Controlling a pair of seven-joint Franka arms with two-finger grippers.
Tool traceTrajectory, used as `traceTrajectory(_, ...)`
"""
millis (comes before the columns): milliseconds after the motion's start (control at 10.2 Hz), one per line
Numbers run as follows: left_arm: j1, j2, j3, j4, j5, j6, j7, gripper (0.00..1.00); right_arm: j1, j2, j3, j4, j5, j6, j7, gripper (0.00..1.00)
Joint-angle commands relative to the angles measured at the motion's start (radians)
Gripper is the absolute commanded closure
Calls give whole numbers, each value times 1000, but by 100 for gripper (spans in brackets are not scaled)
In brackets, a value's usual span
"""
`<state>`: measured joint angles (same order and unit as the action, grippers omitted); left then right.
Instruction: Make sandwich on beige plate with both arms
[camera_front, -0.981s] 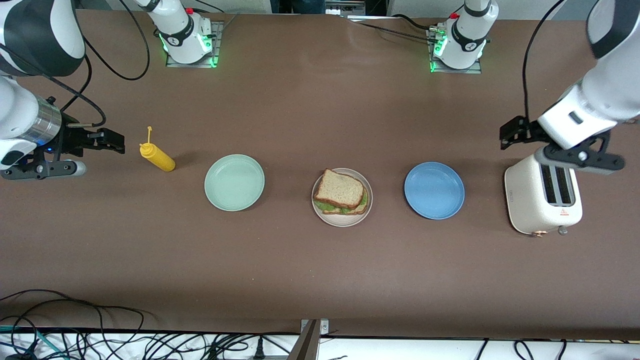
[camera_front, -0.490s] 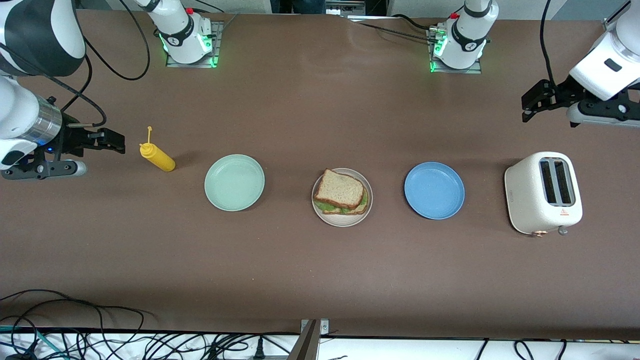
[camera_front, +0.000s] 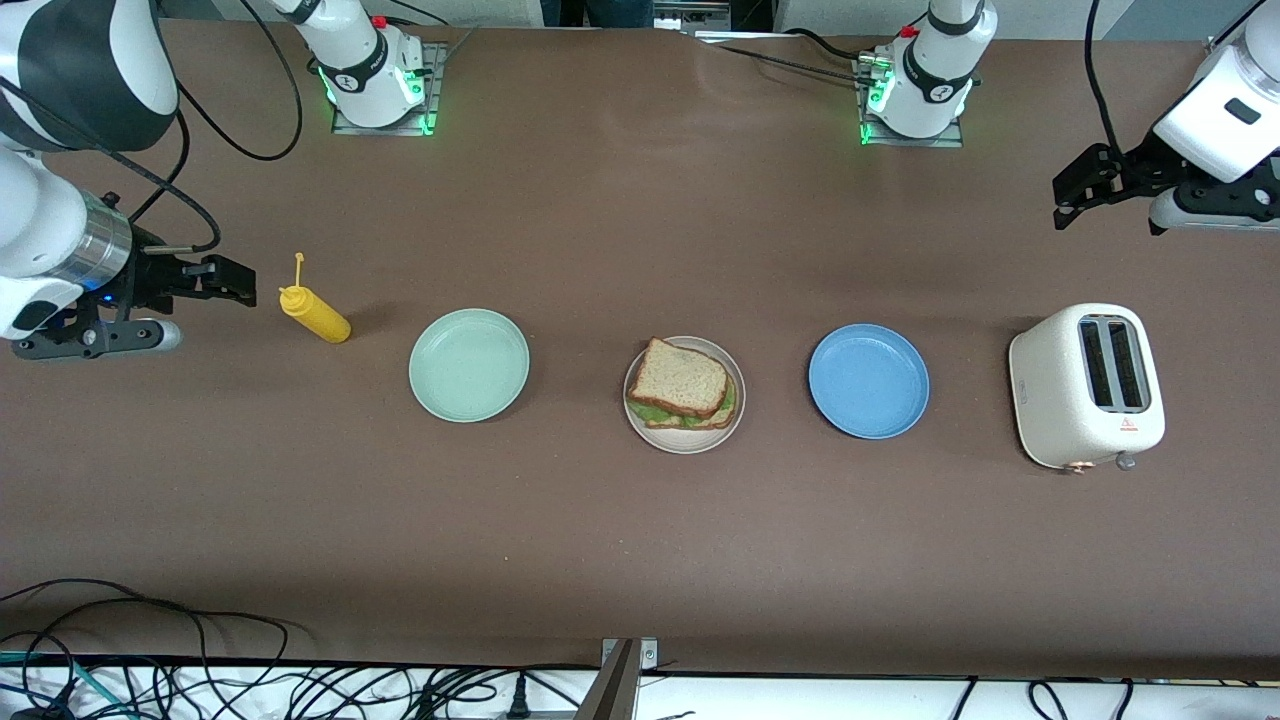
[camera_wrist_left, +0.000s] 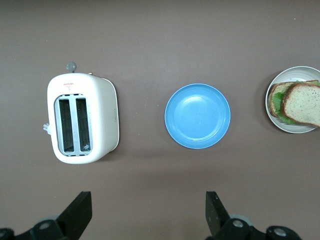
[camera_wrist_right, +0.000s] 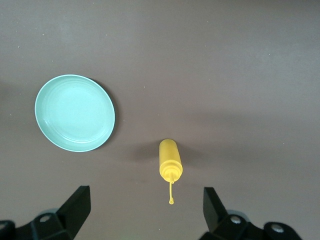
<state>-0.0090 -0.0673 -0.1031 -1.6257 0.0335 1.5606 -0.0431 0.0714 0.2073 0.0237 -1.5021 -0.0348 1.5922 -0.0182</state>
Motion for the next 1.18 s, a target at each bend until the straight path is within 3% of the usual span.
traceTrajectory(0,-29,-11,13,-11,-32,-7,-15,0,-2,-23,4,-23,16,11,11,0)
traceTrajectory(588,12,75,0,-5,-55,4,-21,0,-2,-23,5,-23,16,11,11,0)
traceTrajectory(1079,24,84,5,41,-55,-5,-26,0,21,-22,19,-20,15,15,49,0)
